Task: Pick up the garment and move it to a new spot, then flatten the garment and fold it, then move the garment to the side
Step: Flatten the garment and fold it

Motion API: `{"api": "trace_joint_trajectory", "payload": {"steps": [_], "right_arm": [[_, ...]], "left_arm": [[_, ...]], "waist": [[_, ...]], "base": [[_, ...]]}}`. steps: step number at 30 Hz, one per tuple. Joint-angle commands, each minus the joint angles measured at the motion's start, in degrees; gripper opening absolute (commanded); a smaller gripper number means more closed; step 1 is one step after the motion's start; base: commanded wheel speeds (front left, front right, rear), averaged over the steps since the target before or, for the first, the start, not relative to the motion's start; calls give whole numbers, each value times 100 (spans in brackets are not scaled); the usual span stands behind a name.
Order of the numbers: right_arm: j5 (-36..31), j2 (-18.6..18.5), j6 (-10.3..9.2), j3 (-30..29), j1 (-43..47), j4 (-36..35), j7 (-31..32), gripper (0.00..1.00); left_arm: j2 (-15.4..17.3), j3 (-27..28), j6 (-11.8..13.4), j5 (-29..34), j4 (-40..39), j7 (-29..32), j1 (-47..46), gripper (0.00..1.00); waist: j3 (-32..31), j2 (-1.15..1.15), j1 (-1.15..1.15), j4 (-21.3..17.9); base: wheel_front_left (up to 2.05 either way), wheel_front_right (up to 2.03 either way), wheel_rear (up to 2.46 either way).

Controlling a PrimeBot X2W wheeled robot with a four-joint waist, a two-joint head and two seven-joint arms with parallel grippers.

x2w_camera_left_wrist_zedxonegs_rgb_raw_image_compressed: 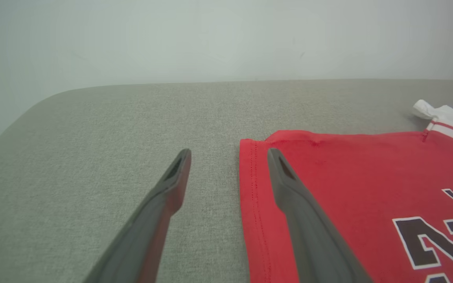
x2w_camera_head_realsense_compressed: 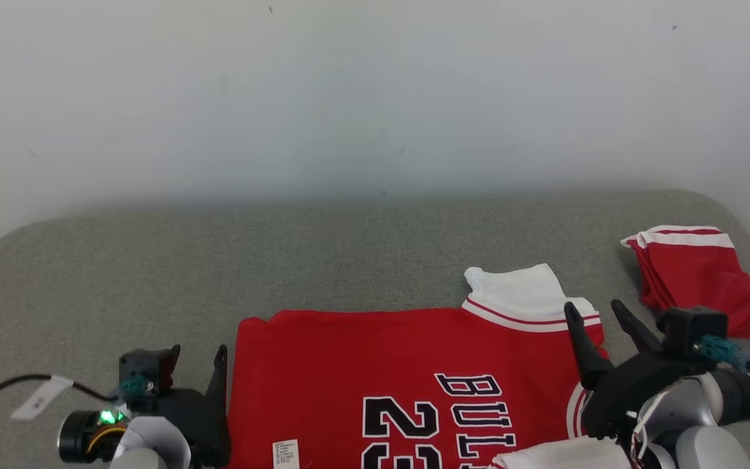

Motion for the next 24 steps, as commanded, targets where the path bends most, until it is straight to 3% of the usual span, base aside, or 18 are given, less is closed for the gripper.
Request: {"api": "trace_joint_trajectory", "payload": {"steps": [1, 5, 11, 24], "right_arm": [[5, -51, -14, 207, -189, 12, 104, 100], [91, -119, -14, 509, -451, -8, 194, 100], [148, -192, -14, 519, -648, -150, 168, 100], [205, -132, -14, 403, -505, -171, 132, 100]], "left_arm": [[29, 13, 13, -12, 292, 153, -361, 100], [110, -42, 33, 49, 906, 574, -1088, 100], [309, -165, 186, 260, 1570, 1102, -1967, 100], [383, -360, 218, 329, 2377, 1948, -2623, 100]], "waist": [[325, 0, -1, -351], [651, 0, -1, -660], [1134, 0, -1, -999], [1291, 0, -1, -1096]], "base": [[0, 0, 0], [0, 0, 0], [0, 0, 0], [0, 0, 0]]}}
